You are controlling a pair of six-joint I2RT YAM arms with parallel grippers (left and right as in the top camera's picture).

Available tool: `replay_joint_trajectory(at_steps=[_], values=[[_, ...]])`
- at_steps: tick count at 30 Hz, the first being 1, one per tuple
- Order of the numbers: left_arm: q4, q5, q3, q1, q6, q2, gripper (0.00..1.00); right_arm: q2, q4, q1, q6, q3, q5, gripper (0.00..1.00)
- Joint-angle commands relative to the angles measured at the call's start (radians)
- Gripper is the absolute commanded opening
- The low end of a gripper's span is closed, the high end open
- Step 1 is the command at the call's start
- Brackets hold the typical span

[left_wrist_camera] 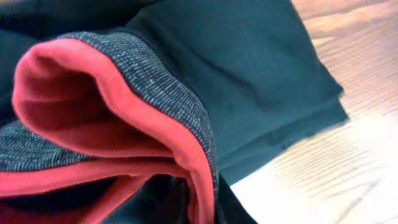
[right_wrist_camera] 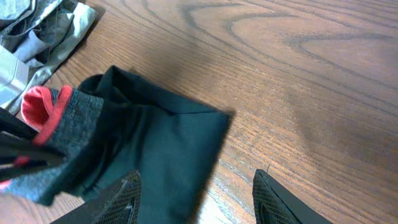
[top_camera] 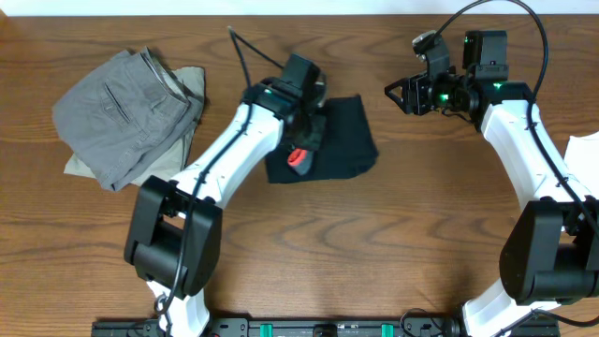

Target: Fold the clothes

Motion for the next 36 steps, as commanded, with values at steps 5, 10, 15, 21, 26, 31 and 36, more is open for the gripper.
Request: replay_joint_trajectory(at_steps=[5,10,15,21,26,31,36], values=[[0.062,-0.002,0.003,-0.064,-0.01,0.02,0.74,-0.021,-0.002,-0.006,0.014,0.01,-0.015,0.56],[0.063,-0.002,0.003,-0.061,-0.01,0.02,0.8,-0.021,-0.002,-0.006,0.014,0.01,-0.014,0.58],[0.005,-0.02,0.006,-0.039,-0.01,0.009,0.75,-0.021,-0.008,-0.006,0.014,0.01,-0.014,0.59],[-0.069,-0.038,0.009,0.027,-0.01,-0.051,0.7,-0.021,-0.008,-0.006,0.014,0.01,-0.014,0.6],[-0.132,-0.113,0.007,0.056,-0.01,-0.055,0.06,-0.021,-0.01,-0.006,0.014,0.009,-0.006,0.6],[-0.164,-0.183,0.007,0.098,-0.011,-0.055,0.06,-0.021,-0.008,-0.006,0.014,0.009,-0.003,0.6],[-0.162,-0.233,0.005,0.155,-0.038,-0.055,0.06,-0.021,-0.008,-0.006,0.014,0.009,-0.003,0.6]])
